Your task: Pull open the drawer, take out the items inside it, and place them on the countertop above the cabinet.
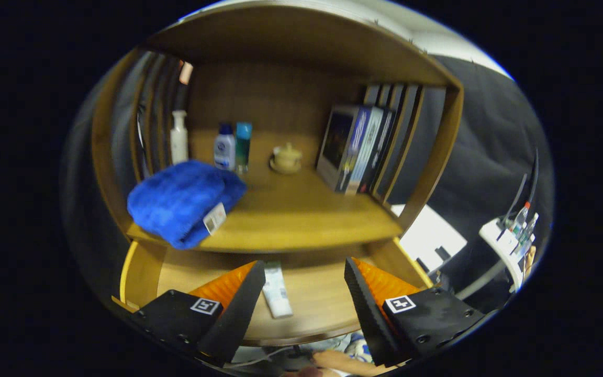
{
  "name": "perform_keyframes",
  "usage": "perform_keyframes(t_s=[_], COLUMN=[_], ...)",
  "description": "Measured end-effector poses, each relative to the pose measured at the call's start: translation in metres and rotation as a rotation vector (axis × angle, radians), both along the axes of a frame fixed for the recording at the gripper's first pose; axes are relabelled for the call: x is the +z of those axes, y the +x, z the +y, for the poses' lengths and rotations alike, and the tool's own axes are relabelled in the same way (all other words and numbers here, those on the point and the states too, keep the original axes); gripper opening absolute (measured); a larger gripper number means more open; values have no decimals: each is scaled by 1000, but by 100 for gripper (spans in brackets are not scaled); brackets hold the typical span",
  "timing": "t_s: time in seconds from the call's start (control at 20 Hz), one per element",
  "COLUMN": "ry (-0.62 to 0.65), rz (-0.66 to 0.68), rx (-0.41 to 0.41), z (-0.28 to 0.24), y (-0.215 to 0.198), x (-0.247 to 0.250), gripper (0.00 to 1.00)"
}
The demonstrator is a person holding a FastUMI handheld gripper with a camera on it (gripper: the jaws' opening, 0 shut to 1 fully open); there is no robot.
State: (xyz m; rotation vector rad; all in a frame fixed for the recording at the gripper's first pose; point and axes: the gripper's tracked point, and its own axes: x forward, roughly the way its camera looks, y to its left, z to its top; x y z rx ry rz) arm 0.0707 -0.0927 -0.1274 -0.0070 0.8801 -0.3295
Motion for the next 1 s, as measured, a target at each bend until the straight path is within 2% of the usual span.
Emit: perform_keyframes(t_s=[0.1, 0.3, 0.5, 0.6, 0.8, 0.85, 1.0], ry=[89, 172, 201, 245, 288, 303, 306], rz=[93, 311, 459, 519, 613, 579, 559], rx=[-34, -88, -60, -33, -53, -63, -90], z=[0, -3, 2, 13, 29, 31, 37], y=[4, -6, -13, -12, -26, -18, -6], x=[-31, -88, -122, -138, -164, -159, -156], gripper=[99, 99, 99, 99, 97, 96, 61])
